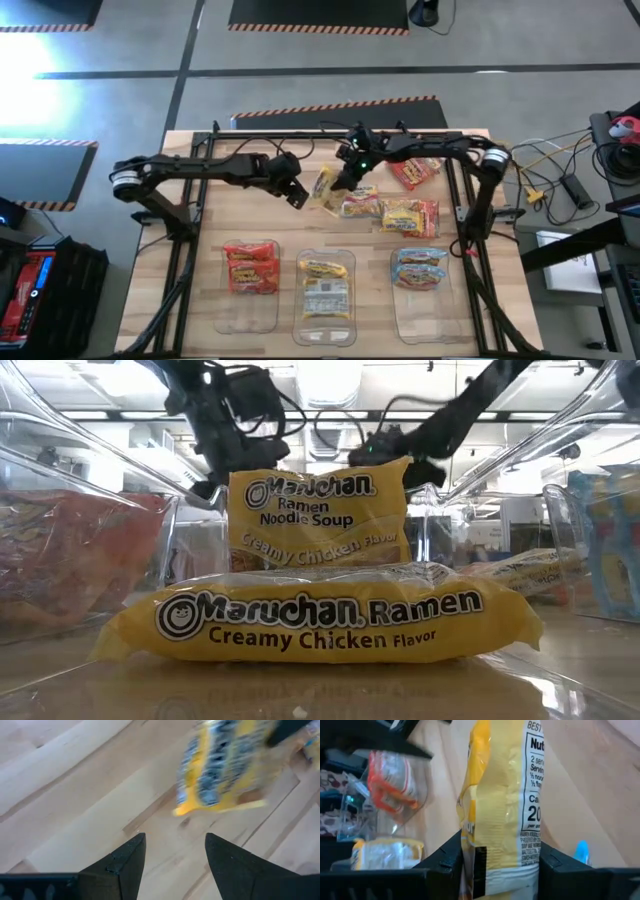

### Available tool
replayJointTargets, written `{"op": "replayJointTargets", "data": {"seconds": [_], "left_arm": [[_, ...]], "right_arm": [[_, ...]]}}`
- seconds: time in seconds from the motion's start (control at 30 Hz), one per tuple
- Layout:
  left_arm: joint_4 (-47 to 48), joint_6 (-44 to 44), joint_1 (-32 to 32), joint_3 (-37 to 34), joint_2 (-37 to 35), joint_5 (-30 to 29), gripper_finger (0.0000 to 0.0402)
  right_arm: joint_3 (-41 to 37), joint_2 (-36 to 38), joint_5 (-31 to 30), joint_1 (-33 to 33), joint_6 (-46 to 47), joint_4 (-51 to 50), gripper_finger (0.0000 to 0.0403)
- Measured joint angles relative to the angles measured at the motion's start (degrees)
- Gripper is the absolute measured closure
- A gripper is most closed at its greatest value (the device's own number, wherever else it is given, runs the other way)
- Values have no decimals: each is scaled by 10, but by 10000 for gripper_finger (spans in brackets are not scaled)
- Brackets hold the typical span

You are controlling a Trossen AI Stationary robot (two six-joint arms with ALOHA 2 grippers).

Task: Sort Maruchan noodles
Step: Put the yellow noodle pack into the middle transparent bin

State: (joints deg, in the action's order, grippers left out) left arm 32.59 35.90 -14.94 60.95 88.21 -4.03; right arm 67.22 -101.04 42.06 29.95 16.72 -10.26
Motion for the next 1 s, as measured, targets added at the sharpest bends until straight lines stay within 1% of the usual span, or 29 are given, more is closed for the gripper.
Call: {"op": "replayJointTargets", "data": {"seconds": [0.13,0.23,0.3,0.4,0.53,0.63,0.77,0.9,1.0], "left_arm": [[3,5,4,0,-12,-5,212],[-6,-2,17,0,-26,26,212],[-31,-24,36,0,-37,45,212],[-93,-49,67,0,-56,62,212],[-201,-65,105,0,-65,78,212],[-266,-70,128,0,-60,63,212],[-281,-69,155,0,-52,20,212],[-329,-79,165,0,-51,16,212],[-343,-88,166,0,-46,16,212]], "right_arm": [[-1,54,-2,-15,-35,-50,277],[-4,97,-21,-26,-65,-110,278],[-7,127,-46,-33,-93,-152,276],[-16,170,-61,-42,-125,-196,275],[-42,223,-61,-58,-146,-193,276],[-60,259,-62,-75,-155,-178,276],[-72,298,-62,-109,-164,-173,275],[-75,318,-61,-147,-173,-164,276],[-75,320,-61,-168,-174,-144,276]]}}
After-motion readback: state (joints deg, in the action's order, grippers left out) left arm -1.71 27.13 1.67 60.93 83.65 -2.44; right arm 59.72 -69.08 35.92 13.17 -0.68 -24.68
